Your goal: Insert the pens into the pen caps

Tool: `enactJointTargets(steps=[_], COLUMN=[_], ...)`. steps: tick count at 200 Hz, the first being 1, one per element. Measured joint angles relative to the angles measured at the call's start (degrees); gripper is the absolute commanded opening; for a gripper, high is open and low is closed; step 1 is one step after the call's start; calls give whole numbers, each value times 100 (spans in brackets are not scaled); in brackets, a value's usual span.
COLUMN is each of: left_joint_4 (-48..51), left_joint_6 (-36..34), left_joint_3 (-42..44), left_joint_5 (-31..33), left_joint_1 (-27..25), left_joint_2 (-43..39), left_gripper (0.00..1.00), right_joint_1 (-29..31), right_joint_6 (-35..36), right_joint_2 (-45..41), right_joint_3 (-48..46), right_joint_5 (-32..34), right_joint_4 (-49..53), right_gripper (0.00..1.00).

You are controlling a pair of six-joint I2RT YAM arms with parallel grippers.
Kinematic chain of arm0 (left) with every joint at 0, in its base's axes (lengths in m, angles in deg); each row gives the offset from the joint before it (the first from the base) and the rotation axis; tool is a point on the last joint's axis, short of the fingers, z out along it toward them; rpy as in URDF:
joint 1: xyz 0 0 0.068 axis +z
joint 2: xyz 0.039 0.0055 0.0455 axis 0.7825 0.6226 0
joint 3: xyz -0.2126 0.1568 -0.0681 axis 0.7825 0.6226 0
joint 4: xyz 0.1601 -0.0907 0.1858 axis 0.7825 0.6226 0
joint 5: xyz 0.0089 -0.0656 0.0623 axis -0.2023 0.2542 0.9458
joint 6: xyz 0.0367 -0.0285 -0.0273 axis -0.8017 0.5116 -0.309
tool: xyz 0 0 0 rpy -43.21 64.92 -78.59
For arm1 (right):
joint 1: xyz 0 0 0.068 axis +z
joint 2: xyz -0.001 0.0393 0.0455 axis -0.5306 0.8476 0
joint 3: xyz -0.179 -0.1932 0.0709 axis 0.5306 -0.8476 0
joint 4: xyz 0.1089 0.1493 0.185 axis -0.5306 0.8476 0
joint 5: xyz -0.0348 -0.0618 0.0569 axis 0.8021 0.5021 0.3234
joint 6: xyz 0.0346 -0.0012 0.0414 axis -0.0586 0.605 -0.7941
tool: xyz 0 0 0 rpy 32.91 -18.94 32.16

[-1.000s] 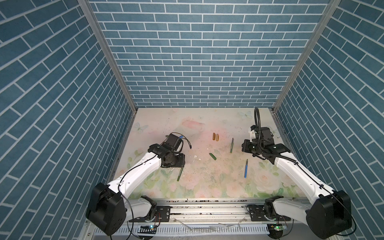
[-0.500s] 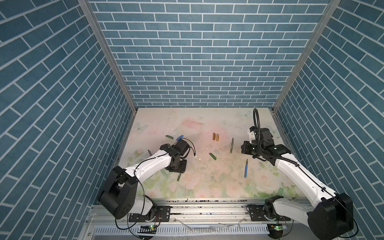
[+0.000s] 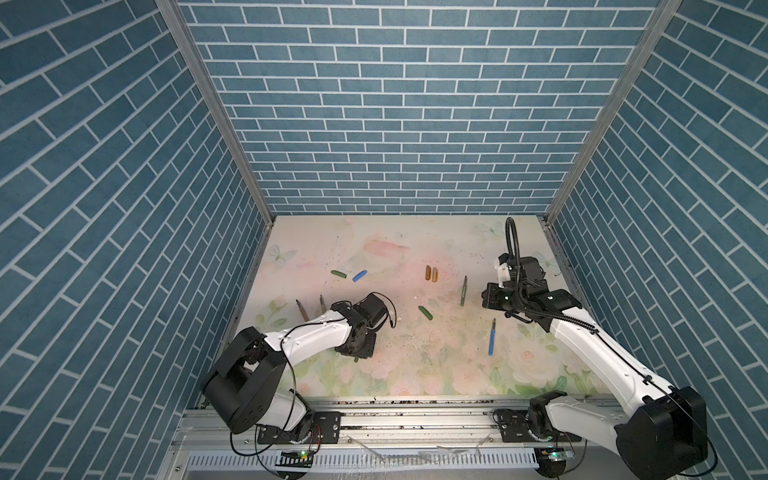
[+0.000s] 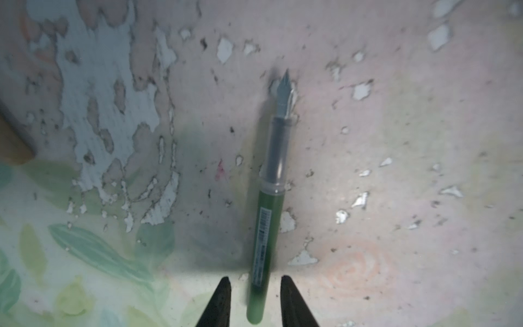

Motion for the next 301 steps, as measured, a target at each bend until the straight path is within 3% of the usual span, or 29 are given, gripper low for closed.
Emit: enactJointTargets(steps=[200, 247, 301], left_joint_4=[-629, -1016, -2632], left_joint_6=[162, -149, -745], left_joint_3=[190, 188, 188], left_joint_5=[369, 299, -378], left_joint_1=[-382, -785, -824], left_joint_2=[66, -516, -1456], left_gripper=[10, 5, 4], right_joint_1=[87, 238, 706], right_joint_6=[-127, -164, -431], right_joint_2=[-72, -31, -61], right_joint_3=[-68, -68, -219], right_joint_5=[-55, -267, -802], right_joint_4=[-20, -120, -918], right_gripper=[0, 16, 30])
